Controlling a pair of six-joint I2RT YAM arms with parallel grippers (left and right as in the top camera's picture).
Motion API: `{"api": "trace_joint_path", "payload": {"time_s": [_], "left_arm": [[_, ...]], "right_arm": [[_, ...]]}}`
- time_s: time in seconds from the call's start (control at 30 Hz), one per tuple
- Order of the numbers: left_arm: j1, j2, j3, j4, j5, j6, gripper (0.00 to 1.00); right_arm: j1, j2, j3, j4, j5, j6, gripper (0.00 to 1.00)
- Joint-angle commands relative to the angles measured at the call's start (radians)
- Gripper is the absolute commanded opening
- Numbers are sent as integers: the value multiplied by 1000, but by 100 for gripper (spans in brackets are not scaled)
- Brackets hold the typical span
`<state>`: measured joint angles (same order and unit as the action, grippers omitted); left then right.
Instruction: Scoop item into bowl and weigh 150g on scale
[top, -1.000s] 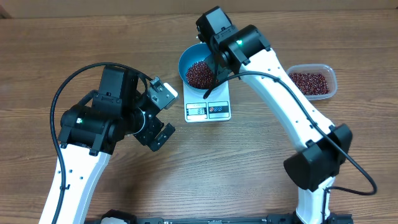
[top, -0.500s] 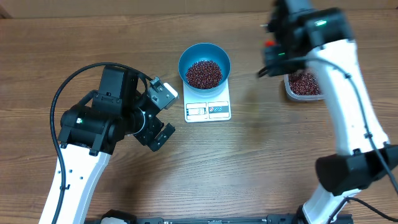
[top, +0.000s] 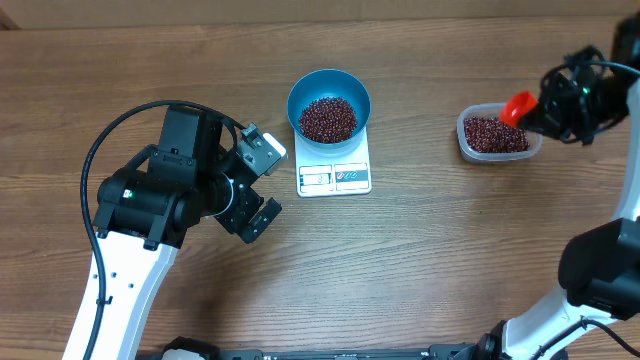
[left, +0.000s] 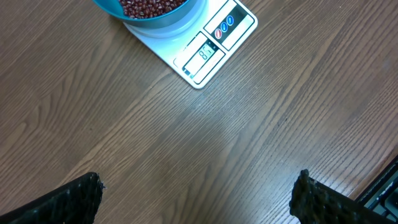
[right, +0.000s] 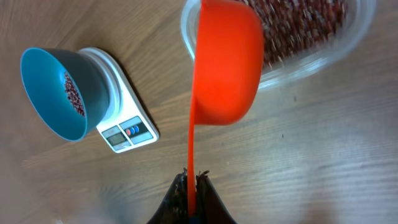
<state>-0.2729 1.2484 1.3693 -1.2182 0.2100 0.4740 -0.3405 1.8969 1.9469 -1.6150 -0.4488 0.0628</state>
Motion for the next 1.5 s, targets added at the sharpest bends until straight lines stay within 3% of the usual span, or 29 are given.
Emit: {"api": "trace_joint_path", "payload": {"time_s": [0.0, 0.17, 0.33, 0.57, 0.87, 1.2, 1.47], "left_arm": [[5, 3, -2, 2, 19, -10, 100], [5, 3, -2, 2, 19, -10, 100], [5, 3, -2, 2, 19, -10, 100], [5, 3, -2, 2, 19, -10, 100], [5, 3, -2, 2, 19, -10, 100], [5, 3, -2, 2, 19, -10, 100], [5, 3, -2, 2, 19, -10, 100]], "right_arm": [[-9, -21, -66, 31, -78, -19, 4], [-9, -21, -178, 140, -108, 28, 4], [-18, -19, -266, 256, -103, 185, 4], [-67, -3, -285, 319, -110, 304, 4], [-94, 77, -286, 272, -233, 245, 4], [-94, 95, -287, 274, -233, 216, 4], [-93, 114, -305, 371, -223, 198, 4]]}}
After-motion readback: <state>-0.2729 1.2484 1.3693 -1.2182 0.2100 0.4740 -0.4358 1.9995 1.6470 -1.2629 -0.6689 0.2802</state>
